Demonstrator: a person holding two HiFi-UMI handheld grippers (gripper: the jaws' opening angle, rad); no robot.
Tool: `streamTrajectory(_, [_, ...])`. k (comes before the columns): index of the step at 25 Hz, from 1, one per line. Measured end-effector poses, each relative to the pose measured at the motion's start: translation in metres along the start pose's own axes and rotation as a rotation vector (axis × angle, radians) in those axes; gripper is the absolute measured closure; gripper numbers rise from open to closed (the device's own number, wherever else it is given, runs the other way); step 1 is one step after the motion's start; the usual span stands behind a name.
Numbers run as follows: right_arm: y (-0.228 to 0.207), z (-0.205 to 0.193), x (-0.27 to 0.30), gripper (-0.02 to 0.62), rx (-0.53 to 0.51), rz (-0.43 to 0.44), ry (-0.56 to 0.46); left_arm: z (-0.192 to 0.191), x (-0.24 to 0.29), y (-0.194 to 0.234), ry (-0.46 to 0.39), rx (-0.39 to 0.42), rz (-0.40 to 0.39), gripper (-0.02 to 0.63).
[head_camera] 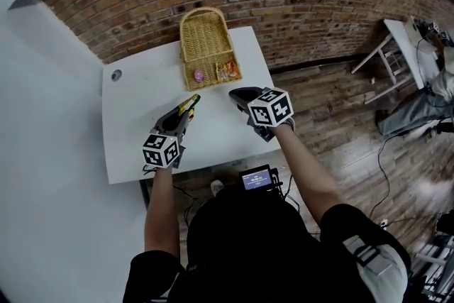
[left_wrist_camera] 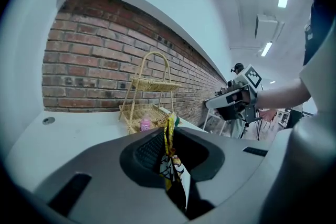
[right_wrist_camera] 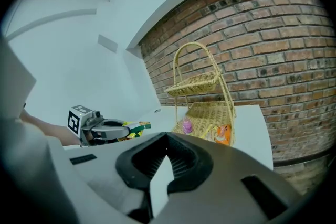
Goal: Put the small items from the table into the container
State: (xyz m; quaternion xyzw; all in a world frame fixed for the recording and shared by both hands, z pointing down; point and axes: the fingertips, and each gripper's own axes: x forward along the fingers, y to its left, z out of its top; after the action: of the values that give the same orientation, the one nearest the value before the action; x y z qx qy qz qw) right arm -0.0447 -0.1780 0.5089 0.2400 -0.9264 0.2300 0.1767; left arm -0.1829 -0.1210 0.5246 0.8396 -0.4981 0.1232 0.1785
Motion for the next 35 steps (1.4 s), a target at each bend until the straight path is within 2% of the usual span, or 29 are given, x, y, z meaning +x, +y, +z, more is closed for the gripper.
streamTrajectory(9, [-0.002, 0.018, -0.01, 0.583, -0.022, -0.009, -0.032, 0.033, 0.003, -0.01, -0.042, 0.06, -0.013, 0.555])
streamTrajectory(26, [-0.008, 0.092, -0.021, 0.583, -0.131, -0.023, -0.118, 0.12, 0.02, -0.015, -0.129, 0.137, -0.023, 0.577])
streamTrajectory(35, [-0.012, 0.129, -0.022, 0.583, -0.181, -0.022, -0.148, 0.168, 0.034, -0.017, -0.159, 0.203, -0.037, 0.577])
